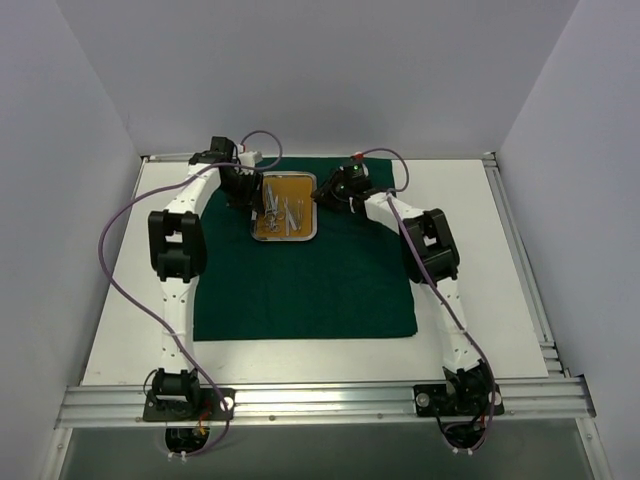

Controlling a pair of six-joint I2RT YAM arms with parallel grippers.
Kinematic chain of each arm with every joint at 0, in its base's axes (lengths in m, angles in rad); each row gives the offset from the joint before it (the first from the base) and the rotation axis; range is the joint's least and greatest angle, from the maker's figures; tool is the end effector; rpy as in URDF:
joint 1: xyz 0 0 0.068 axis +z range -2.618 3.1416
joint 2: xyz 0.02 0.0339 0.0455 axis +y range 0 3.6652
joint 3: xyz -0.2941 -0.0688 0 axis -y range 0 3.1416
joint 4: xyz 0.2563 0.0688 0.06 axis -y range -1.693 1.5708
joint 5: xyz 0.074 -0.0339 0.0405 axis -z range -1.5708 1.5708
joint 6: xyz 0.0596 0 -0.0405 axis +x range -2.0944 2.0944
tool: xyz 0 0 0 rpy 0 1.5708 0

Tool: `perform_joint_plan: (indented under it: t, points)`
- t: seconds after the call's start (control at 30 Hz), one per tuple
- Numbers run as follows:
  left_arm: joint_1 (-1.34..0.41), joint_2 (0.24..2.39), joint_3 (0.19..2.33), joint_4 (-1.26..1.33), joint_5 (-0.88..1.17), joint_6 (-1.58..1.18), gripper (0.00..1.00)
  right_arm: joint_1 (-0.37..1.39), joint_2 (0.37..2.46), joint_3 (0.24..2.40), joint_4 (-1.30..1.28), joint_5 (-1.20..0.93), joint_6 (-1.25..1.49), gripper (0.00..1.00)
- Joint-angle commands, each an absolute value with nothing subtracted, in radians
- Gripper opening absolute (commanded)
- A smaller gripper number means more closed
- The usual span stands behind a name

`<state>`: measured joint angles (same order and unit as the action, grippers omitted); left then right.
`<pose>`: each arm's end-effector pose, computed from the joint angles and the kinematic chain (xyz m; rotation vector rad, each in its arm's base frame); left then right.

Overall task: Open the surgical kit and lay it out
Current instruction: Move the container from the surgical kit.

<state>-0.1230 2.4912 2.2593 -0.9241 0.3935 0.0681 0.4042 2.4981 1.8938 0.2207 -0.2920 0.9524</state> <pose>0.5622 -0.0925 0.1730 0.3686 2.6646 -0.5510 0.5650 0.2603 0.1446 0.3712 2.0968 1.1398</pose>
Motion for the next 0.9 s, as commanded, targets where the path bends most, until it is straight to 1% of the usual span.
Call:
perform_joint_plan:
  t: [0.0, 0.07, 0.1, 0.13, 0.17, 0.2, 0.3, 0.33, 0.37, 0.43, 0.47, 0.5, 0.6, 0.63, 0.7, 0.73, 0.87]
  points:
    - [-0.088, 2.338, 2.224, -0.914, 0.426, 0.084, 0.63, 0.391, 2.350, 1.875, 0.198, -0.204, 0.850, 0.35]
    - [-0.066, 2.295, 2.189, -0.914, 0.448, 0.083, 0.73, 0.388, 2.301, 1.871, 0.164, -0.176, 0.803, 0.43]
    - [-0.055, 2.245, 2.133, -0.902, 0.460, 0.083, 0.74, 0.384, 2.283, 1.865, 0.138, -0.169, 0.761, 0.48]
    - [-0.037, 2.218, 2.099, -0.891, 0.468, 0.084, 0.78, 0.382, 2.266, 1.859, 0.127, -0.155, 0.741, 0.51]
    - [-0.029, 2.191, 2.064, -0.881, 0.475, 0.090, 0.88, 0.380, 2.234, 1.844, 0.117, -0.150, 0.726, 0.54]
    - [-0.022, 2.136, 2.028, -0.871, 0.472, 0.097, 0.88, 0.377, 2.217, 1.836, 0.094, -0.147, 0.710, 0.57]
    - [-0.006, 2.025, 1.889, -0.882, 0.453, 0.161, 0.89, 0.374, 2.142, 1.799, 0.007, -0.118, 0.632, 0.60]
    - [-0.006, 1.998, 1.806, -0.888, 0.439, 0.178, 0.89, 0.374, 2.117, 1.780, -0.027, -0.100, 0.588, 0.60]
    - [0.032, 1.968, 1.763, -0.896, 0.390, 0.196, 0.94, 0.374, 2.056, 1.751, -0.058, -0.057, 0.571, 0.61]
    - [0.046, 1.893, 1.673, -0.907, 0.344, 0.253, 0.94, 0.374, 1.984, 1.623, -0.119, -0.005, 0.528, 0.62]
    - [0.067, 1.870, 1.581, -0.910, 0.324, 0.271, 0.94, 0.374, 1.909, 1.570, -0.138, 0.038, 0.517, 0.63]
    - [0.080, 1.835, 1.534, -0.911, 0.299, 0.305, 0.94, 0.374, 1.870, 1.461, -0.173, 0.105, 0.511, 0.63]
    - [0.144, 1.803, 1.393, -0.922, 0.284, 0.350, 0.94, 0.364, 1.734, 1.300, -0.224, 0.170, 0.503, 0.65]
    - [0.158, 1.799, 1.369, -0.928, 0.285, 0.357, 0.94, 0.359, 1.671, 1.201, -0.232, 0.173, 0.506, 0.67]
    - [0.181, 1.792, 1.298, -0.939, 0.287, 0.383, 0.94, 0.356, 1.619, 1.106, -0.254, 0.163, 0.521, 0.68]
    - [0.183, 1.790, 1.275, -0.936, 0.284, 0.388, 0.94, 0.354, 1.594, 1.026, -0.262, 0.160, 0.531, 0.68]
    - [0.181, 1.793, 1.183, -0.911, 0.252, 0.406, 0.94, 0.354, 1.456, 0.856, -0.281, 0.133, 0.580, 0.68]
